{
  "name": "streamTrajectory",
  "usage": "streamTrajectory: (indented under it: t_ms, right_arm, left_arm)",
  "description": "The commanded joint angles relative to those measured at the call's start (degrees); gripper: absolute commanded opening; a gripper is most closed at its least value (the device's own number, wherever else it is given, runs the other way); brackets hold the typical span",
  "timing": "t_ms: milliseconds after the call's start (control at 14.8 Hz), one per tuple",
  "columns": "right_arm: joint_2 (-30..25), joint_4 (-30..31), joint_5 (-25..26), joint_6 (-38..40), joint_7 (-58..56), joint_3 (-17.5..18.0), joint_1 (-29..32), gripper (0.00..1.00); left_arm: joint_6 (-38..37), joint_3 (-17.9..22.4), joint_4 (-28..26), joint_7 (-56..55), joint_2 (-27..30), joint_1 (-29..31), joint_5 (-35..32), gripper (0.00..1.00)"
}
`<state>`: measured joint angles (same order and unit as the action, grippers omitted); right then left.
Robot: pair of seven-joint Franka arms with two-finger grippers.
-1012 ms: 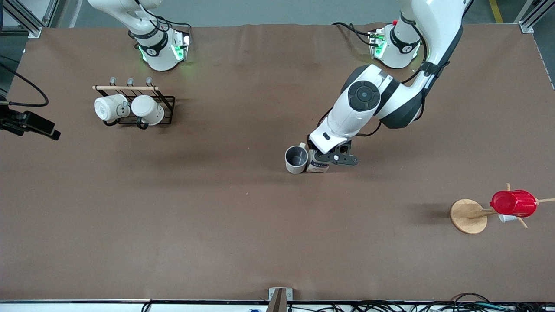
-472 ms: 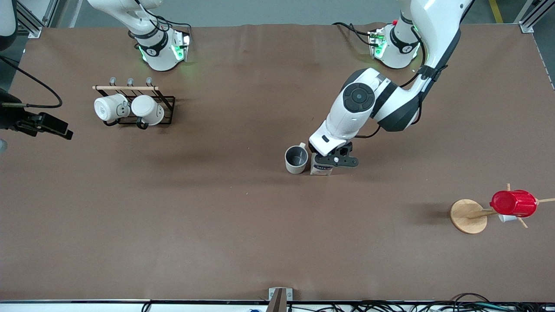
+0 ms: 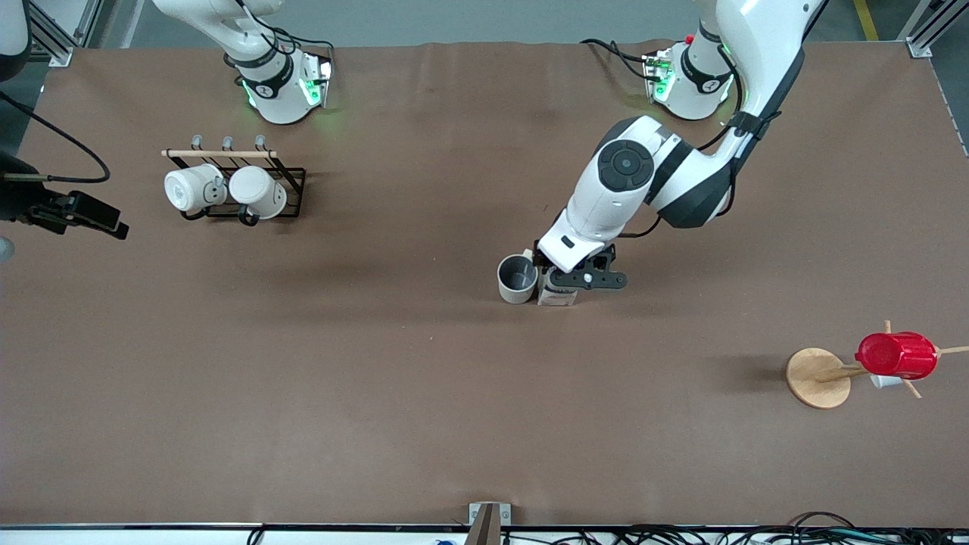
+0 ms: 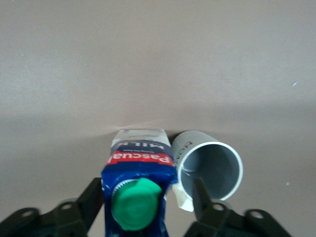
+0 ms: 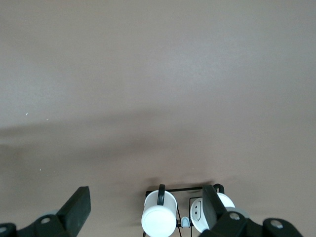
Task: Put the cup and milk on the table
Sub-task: 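Open the left gripper beside the mug and lift it away from the milk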
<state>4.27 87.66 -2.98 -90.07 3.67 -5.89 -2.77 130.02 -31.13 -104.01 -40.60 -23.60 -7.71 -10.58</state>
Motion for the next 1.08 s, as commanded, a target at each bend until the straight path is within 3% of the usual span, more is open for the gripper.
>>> streamTrajectory:
  t_ms: [0, 135, 405, 675, 1012]
  right_arm:
    - [-2.5, 2.2, 0.6, -0.5, -0.3, 1.7, 1.1, 1.00]
    - [-2.9, 2.0, 0.6, 0.5, 0.1, 4.9, 3.8, 1.00]
    - [-3.3, 2.0, 0.6, 0.9, 0.2, 7.6, 6.6, 1.00]
    - [-3.1, 2.2, 0.7, 0.5, 0.2, 7.3, 6.4, 1.00]
    - [-3.1, 2.3, 0.7, 0.5, 0.2, 7.3, 6.1, 1.00]
  left_arm:
    - [-3.7, -0.5, -0.1, -0.4, 3.7, 0.5, -0.6, 1.00]
    - [-7.0, -0.5, -0.1, -0.3, 6.0, 0.7, -0.5, 1.00]
    - [-10.8, 0.4, 1.3, 0.3, 8.9, 1.1, 0.8, 1.00]
    - [-13.3, 7.1, 1.9, 10.3, 12.5, 0.9, 8.5, 1.00]
    - [-16.5, 17.7, 1.8, 22.8, 18.6, 1.1, 12.5, 1.00]
